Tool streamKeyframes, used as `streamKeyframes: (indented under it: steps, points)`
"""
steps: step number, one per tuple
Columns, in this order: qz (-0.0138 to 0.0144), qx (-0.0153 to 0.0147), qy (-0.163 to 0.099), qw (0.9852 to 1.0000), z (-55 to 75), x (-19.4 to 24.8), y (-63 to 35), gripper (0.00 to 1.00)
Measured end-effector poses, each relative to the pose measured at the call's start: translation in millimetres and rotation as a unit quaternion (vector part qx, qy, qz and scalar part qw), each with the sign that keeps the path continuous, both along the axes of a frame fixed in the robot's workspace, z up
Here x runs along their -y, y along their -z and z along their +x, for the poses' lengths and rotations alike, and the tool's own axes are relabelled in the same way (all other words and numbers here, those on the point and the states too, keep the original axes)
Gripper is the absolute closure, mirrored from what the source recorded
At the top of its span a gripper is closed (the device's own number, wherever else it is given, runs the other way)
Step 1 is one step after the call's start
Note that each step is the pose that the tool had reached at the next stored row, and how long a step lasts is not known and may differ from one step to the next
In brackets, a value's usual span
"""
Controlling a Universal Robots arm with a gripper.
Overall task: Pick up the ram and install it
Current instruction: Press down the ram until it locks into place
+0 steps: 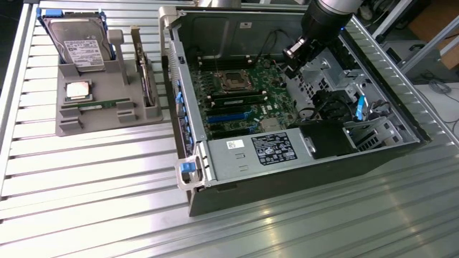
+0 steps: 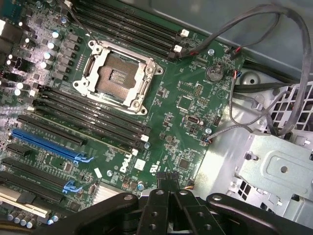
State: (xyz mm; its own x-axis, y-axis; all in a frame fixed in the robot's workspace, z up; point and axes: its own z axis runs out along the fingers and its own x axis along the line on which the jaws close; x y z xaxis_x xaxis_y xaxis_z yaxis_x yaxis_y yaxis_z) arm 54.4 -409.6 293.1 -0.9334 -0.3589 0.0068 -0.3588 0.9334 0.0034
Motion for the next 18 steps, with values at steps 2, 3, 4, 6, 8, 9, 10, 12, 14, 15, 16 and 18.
streamKeyframes:
  steps: [2, 3, 4, 6, 8, 9, 10, 12, 14, 15, 16, 18]
  points:
    - [0.0000, 0.0000, 0.012, 0.9999, 0.0, 0.0, 0.0, 0.90]
    - [0.0000, 0.0000, 0.020, 0.9998, 0.0, 0.0, 0.1, 0.90]
    - [0.0000, 0.0000, 0.025, 0.9997, 0.0, 0.0, 0.1, 0.90]
    - [0.0000, 0.0000, 0.036, 0.9993, 0.0, 0.0, 0.1, 0.90]
    - [0.0000, 0.0000, 0.045, 0.9990, 0.0, 0.0, 0.1, 0.90]
    - [0.0000, 0.0000, 0.052, 0.9986, 0.0, 0.0, 0.1, 0.90]
    - [0.0000, 0.0000, 0.056, 0.9984, 0.0, 0.0, 0.1, 0.90]
    - [0.0000, 0.0000, 0.069, 0.9976, 0.0, 0.0, 0.1, 0.90]
    - [0.0000, 0.0000, 0.078, 0.9970, 0.0, 0.0, 0.1, 0.90]
    - [0.0000, 0.0000, 0.081, 0.9967, 0.0, 0.0, 0.1, 0.90]
    - [0.0000, 0.0000, 0.086, 0.9963, 0.0, 0.0, 0.1, 0.90]
    - [0.0000, 0.0000, 0.093, 0.9957, 0.0, 0.0, 0.1, 0.90]
